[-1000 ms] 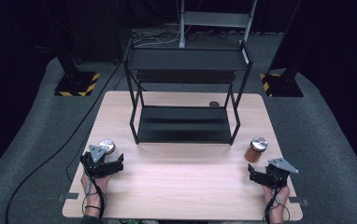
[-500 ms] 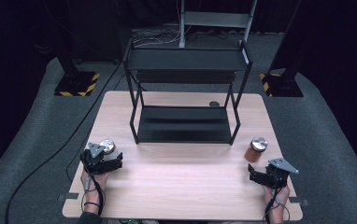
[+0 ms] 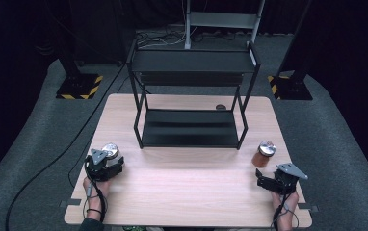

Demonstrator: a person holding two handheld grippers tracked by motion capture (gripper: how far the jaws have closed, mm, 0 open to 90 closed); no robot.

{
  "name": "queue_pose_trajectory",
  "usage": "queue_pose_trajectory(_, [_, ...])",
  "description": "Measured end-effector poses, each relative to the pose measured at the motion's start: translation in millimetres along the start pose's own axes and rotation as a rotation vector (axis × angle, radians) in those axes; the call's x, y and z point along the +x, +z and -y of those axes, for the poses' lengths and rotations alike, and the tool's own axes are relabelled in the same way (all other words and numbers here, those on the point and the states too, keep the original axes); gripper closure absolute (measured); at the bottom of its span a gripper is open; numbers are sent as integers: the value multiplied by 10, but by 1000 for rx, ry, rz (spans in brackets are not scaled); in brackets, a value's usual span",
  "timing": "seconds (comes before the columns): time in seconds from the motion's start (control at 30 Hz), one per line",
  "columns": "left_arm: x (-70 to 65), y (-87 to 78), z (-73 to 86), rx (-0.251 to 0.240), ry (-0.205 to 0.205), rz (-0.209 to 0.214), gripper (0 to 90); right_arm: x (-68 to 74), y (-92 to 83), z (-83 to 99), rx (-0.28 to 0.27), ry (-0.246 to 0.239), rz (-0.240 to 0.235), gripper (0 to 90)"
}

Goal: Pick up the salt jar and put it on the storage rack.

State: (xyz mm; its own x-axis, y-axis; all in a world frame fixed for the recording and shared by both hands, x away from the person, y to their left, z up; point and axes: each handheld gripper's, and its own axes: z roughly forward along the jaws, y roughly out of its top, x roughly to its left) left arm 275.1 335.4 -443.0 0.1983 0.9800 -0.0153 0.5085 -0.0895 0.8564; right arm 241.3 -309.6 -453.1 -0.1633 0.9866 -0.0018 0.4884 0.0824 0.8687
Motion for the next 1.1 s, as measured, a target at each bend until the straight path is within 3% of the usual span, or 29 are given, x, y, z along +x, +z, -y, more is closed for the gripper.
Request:
queue_pose_trajectory(0.57, [72, -1, 37, -16, 11, 28, 304, -5, -2, 2, -1, 6, 0, 0])
queue_pose_trajectory(1.1, [110, -132, -176, 12, 29, 62, 304, -11, -2, 4, -2, 8, -2, 0])
